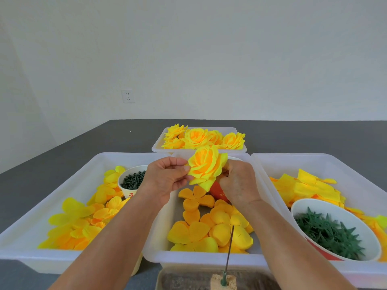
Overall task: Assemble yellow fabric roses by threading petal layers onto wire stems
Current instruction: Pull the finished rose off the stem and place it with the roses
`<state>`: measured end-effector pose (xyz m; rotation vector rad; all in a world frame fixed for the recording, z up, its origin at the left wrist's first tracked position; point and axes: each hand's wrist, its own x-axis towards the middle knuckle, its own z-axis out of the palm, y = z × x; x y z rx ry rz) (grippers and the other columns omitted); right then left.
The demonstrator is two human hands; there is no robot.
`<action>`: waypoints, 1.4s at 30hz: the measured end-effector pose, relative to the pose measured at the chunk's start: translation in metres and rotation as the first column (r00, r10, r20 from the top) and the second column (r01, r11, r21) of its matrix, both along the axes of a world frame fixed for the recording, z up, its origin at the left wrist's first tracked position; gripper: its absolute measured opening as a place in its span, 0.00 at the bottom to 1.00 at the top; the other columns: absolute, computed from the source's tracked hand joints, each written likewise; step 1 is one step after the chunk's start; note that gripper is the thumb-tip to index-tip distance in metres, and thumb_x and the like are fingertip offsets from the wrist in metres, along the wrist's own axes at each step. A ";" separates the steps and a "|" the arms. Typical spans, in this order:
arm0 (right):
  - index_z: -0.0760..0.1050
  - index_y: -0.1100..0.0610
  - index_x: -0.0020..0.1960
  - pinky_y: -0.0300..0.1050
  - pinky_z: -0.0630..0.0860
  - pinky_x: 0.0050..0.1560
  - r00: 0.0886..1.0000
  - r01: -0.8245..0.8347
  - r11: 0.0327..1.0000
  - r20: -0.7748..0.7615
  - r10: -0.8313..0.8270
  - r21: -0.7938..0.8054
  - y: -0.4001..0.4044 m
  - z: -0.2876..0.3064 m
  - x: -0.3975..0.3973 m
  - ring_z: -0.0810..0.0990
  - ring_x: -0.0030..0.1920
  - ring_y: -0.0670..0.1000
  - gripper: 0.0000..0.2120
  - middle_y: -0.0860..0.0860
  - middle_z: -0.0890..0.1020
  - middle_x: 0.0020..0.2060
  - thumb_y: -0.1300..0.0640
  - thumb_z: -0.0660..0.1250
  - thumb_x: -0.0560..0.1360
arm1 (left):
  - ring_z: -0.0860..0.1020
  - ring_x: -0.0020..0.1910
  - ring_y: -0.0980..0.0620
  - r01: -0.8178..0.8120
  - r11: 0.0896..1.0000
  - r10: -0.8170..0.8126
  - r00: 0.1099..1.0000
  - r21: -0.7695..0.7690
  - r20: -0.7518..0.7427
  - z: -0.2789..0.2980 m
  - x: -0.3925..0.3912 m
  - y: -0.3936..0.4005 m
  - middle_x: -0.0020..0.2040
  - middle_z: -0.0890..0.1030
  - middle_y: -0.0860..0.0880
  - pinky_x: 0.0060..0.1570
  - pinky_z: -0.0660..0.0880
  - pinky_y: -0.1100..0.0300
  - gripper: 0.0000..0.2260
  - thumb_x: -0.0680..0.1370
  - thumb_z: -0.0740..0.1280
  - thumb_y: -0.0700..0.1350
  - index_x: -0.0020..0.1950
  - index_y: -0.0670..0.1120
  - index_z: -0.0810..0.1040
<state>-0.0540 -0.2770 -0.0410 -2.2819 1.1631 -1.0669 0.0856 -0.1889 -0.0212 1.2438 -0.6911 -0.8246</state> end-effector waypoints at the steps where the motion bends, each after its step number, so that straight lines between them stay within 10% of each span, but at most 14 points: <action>1: 0.81 0.62 0.46 0.47 0.75 0.49 0.998 -0.024 1.000 0.061 0.024 0.000 0.001 0.000 0.000 0.79 0.47 0.58 0.06 0.57 0.83 0.44 0.60 0.67 0.75 | 0.80 0.26 0.52 -0.004 1.000 0.004 1.000 -0.013 -0.012 0.000 0.000 0.000 0.30 0.81 0.47 0.30 0.79 0.63 0.07 0.72 0.67 0.29 0.42 0.40 0.78; 10: 0.81 0.62 0.40 0.37 0.71 0.39 0.956 -0.189 0.977 0.245 0.161 0.097 -0.004 -0.004 -0.004 0.77 0.39 0.55 0.04 0.56 0.82 0.36 0.62 0.70 0.73 | 0.78 0.25 0.54 -0.061 0.995 0.070 0.990 -0.081 0.121 0.001 -0.002 0.000 0.33 0.80 0.46 0.27 0.76 0.66 0.10 0.71 0.68 0.27 0.41 0.42 0.80; 19: 0.83 0.63 0.43 0.47 0.77 0.46 0.934 -0.239 0.968 0.290 0.207 0.078 -0.006 -0.005 -0.002 0.80 0.44 0.61 0.04 0.60 0.84 0.39 0.63 0.70 0.73 | 0.77 0.25 0.59 -0.196 0.959 0.271 0.843 -0.204 0.464 0.000 -0.006 -0.001 0.37 0.82 0.49 0.26 0.72 0.70 0.12 0.71 0.69 0.28 0.40 0.45 0.80; 23: 0.83 0.61 0.43 0.50 0.78 0.48 0.908 -0.229 0.972 0.374 0.192 0.057 -0.011 -0.007 -0.003 0.81 0.44 0.58 0.02 0.56 0.84 0.40 0.63 0.71 0.72 | 0.81 0.33 0.57 -0.117 0.963 0.164 0.970 -0.243 0.181 0.000 -0.001 -0.001 0.36 0.83 0.48 0.34 0.76 0.67 0.07 0.74 0.67 0.31 0.49 0.40 0.80; 27: 0.81 0.53 0.42 0.32 0.76 0.43 0.859 -0.264 0.964 0.454 0.234 0.003 -0.011 -0.007 -0.003 0.80 0.40 0.48 0.06 0.47 0.82 0.36 0.64 0.71 0.72 | 0.82 0.36 0.53 -0.057 0.962 0.073 0.996 -0.266 0.053 0.000 0.001 0.001 0.39 0.85 0.48 0.39 0.79 0.63 0.09 0.76 0.63 0.30 0.48 0.41 0.79; 33: 0.79 0.53 0.36 0.24 0.69 0.34 0.851 -0.208 0.978 0.489 0.190 -0.018 -0.012 -0.006 -0.003 0.77 0.32 0.38 0.09 0.40 0.78 0.29 0.65 0.71 0.72 | 0.79 0.37 0.54 -0.108 0.976 0.139 0.978 -0.191 0.158 0.003 0.000 0.002 0.41 0.83 0.47 0.40 0.76 0.64 0.08 0.76 0.65 0.33 0.45 0.44 0.81; 42: 0.82 0.59 0.38 0.30 0.73 0.37 0.860 -0.206 0.978 0.475 0.188 -0.014 -0.011 -0.008 -0.002 0.78 0.36 0.49 0.05 0.50 0.82 0.33 0.65 0.71 0.71 | 0.75 0.31 0.57 -0.001 0.999 -0.007 0.974 0.036 0.227 -0.002 -0.004 -0.001 0.32 0.82 0.51 0.35 0.73 0.65 0.07 0.75 0.68 0.41 0.38 0.44 0.80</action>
